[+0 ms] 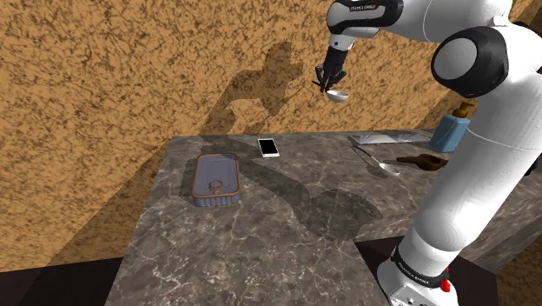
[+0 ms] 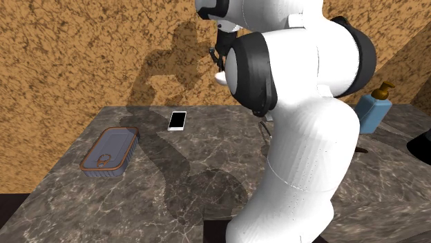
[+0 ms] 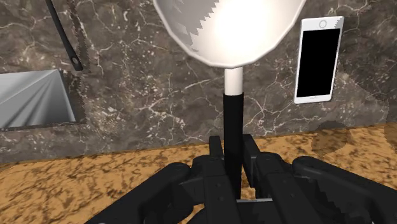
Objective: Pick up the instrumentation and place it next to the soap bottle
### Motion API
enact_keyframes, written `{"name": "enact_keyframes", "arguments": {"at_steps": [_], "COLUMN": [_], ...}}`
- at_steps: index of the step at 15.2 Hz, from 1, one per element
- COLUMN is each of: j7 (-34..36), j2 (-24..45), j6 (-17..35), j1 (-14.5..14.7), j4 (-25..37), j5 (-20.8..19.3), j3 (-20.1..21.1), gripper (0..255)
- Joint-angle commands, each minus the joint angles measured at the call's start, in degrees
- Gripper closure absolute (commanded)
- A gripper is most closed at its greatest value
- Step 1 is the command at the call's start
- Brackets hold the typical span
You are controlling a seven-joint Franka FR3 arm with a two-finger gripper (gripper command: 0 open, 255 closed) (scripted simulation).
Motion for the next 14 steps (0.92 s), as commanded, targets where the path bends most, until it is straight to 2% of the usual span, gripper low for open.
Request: {"name": "enact_keyframes", "arguments": {"at_steps": [1, 9, 14], "j7": [0.1, 0.1, -4.3], "j2": [0.1, 2.1, -4.7], "j6": [-1.6, -8.4, -7.3], "j1": [0.0, -0.4, -2.5], "j4": [1.7, 10.3, 2.5], "j5": [0.0, 0.7, -1.0], "j3": [0.0, -0.3, -2.4], "gripper": [255, 255, 255]}}
